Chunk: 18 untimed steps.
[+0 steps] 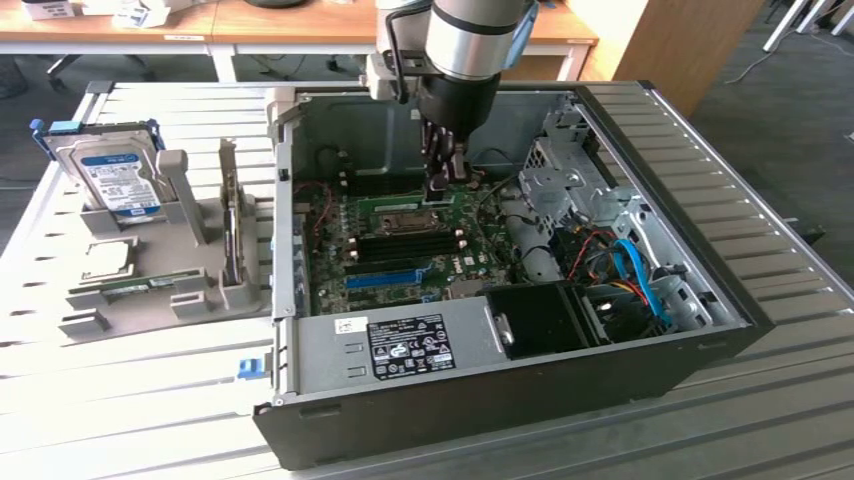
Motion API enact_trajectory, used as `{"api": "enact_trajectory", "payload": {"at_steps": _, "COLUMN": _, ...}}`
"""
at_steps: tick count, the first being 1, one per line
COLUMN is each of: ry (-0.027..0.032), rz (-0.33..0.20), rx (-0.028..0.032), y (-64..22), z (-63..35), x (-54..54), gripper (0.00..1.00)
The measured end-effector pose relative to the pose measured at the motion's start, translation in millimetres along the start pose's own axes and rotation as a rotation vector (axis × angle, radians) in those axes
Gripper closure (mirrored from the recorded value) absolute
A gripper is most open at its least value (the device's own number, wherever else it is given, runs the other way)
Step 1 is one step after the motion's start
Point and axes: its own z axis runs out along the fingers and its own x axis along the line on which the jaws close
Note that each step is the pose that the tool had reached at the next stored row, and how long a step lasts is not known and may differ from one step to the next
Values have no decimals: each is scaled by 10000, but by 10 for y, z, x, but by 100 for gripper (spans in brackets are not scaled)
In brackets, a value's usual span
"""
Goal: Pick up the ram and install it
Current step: 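Insert the ram into the slot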
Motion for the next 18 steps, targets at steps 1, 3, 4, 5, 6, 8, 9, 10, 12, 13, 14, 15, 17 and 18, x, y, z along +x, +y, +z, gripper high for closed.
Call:
{"api": "enact_trajectory", "payload": {"at_steps": 1, "ry": 0, "rz": 0, "rx": 0, "y": 0, "z": 0, "x": 0, "gripper": 88}}
{"api": "enact_trajectory", "payload": {"at_steps": 3, "ry": -1, "rz": 0, "rx": 0, "y": 0, "z": 0, "x": 0, "gripper": 88}}
{"api": "enact_trajectory", "payload": {"at_steps": 4, "ry": -3, "rz": 0, "rx": 1, "y": -1, "z": 1, "x": 2, "gripper": 88}}
{"api": "enact_trajectory", "payload": {"at_steps": 5, "ry": -4, "rz": -2, "rx": 2, "y": -2, "z": 1, "x": 5, "gripper": 88}}
{"api": "enact_trajectory", "payload": {"at_steps": 6, "ry": -2, "rz": -1, "rx": 1, "y": -2, "z": 0, "x": 9, "gripper": 88}}
{"api": "enact_trajectory", "payload": {"at_steps": 8, "ry": -1, "rz": 0, "rx": 0, "y": -2, "z": 0, "x": 16, "gripper": 88}}
{"api": "enact_trajectory", "payload": {"at_steps": 9, "ry": -1, "rz": 0, "rx": 0, "y": -3, "z": -1, "x": 21, "gripper": 88}}
{"api": "enact_trajectory", "payload": {"at_steps": 10, "ry": -1, "rz": -1, "rx": 0, "y": -3, "z": -1, "x": 25, "gripper": 88}}
{"api": "enact_trajectory", "payload": {"at_steps": 12, "ry": -1, "rz": 0, "rx": 0, "y": -4, "z": -1, "x": 36, "gripper": 88}}
{"api": "enact_trajectory", "payload": {"at_steps": 13, "ry": -1, "rz": 0, "rx": 1, "y": -4, "z": -1, "x": 41, "gripper": 88}}
{"api": "enact_trajectory", "payload": {"at_steps": 14, "ry": -1, "rz": 0, "rx": 0, "y": -4, "z": -1, "x": 47, "gripper": 88}}
{"api": "enact_trajectory", "payload": {"at_steps": 15, "ry": -1, "rz": 0, "rx": 0, "y": -4, "z": -2, "x": 53, "gripper": 88}}
{"api": "enact_trajectory", "payload": {"at_steps": 17, "ry": -1, "rz": 0, "rx": 0, "y": -4, "z": -2, "x": 66, "gripper": 88}}
{"api": "enact_trajectory", "payload": {"at_steps": 18, "ry": 0, "rz": 0, "rx": 0, "y": -4, "z": -2, "x": 73, "gripper": 88}}
